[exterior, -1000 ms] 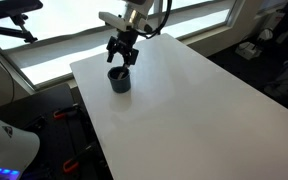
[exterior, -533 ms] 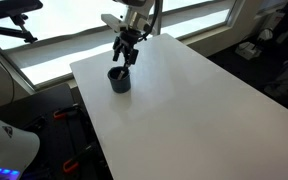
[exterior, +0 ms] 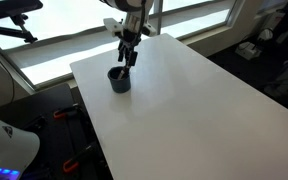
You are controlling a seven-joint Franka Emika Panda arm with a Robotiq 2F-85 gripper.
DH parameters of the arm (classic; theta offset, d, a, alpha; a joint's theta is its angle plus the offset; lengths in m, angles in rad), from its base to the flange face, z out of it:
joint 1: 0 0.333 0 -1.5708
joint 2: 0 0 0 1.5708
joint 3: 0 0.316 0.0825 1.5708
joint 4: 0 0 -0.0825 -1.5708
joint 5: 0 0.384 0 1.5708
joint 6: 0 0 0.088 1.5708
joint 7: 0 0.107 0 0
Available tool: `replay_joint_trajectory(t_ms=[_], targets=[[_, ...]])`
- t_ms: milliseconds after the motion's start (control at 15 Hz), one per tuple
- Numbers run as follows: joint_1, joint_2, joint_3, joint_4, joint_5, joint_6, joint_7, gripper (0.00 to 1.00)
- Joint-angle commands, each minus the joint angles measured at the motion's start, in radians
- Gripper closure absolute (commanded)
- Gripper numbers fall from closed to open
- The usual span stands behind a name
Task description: Remove the marker from the cup
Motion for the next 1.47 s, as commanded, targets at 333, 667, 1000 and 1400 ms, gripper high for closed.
replay_joint_trajectory(t_ms=[333, 667, 1000, 1400], targets=[[0.019, -0.031, -0.015, -0.037, 0.007, 0.021, 0.017, 0.25], [0.016, -0.029, -0.012, -0.036, 0.01, 0.024, 0.003, 0.58], [0.012, -0.027, -0.009, -0.034, 0.018, 0.016, -0.01, 0.97], [0.014, -0.026, -0.011, -0.026, 0.0, -0.007, -0.024, 0.74]])
